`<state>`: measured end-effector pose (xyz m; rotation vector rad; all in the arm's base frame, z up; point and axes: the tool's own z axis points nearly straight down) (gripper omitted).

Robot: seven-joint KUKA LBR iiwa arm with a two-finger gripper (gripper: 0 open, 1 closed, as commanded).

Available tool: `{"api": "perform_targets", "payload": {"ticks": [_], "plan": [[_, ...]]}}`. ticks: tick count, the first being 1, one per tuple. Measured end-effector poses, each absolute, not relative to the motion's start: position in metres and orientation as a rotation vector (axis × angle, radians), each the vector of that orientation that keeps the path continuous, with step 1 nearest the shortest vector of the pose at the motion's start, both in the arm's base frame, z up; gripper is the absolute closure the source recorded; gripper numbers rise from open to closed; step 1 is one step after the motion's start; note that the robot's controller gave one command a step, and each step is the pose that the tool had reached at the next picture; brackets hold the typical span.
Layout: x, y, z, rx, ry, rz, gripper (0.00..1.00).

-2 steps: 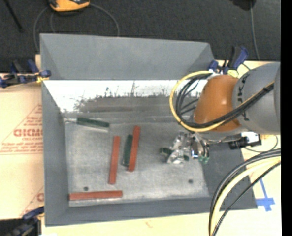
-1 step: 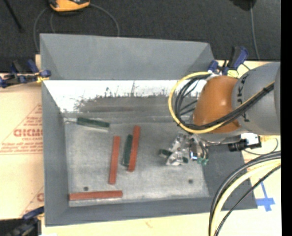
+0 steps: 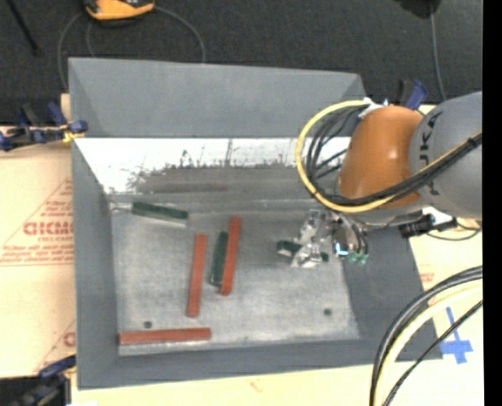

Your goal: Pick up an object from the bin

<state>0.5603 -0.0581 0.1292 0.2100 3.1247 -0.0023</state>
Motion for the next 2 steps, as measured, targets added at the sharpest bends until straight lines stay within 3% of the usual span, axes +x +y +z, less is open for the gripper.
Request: {"api": "perform_targets", "payload": {"ticks": [1, 2], "plan": [[0.564, -0.060, 0.114, 0.145, 3.128, -0.002, 1.00], [0.562, -0.057, 0.159, 0.202, 3.127, -0.001, 1.00]]}}
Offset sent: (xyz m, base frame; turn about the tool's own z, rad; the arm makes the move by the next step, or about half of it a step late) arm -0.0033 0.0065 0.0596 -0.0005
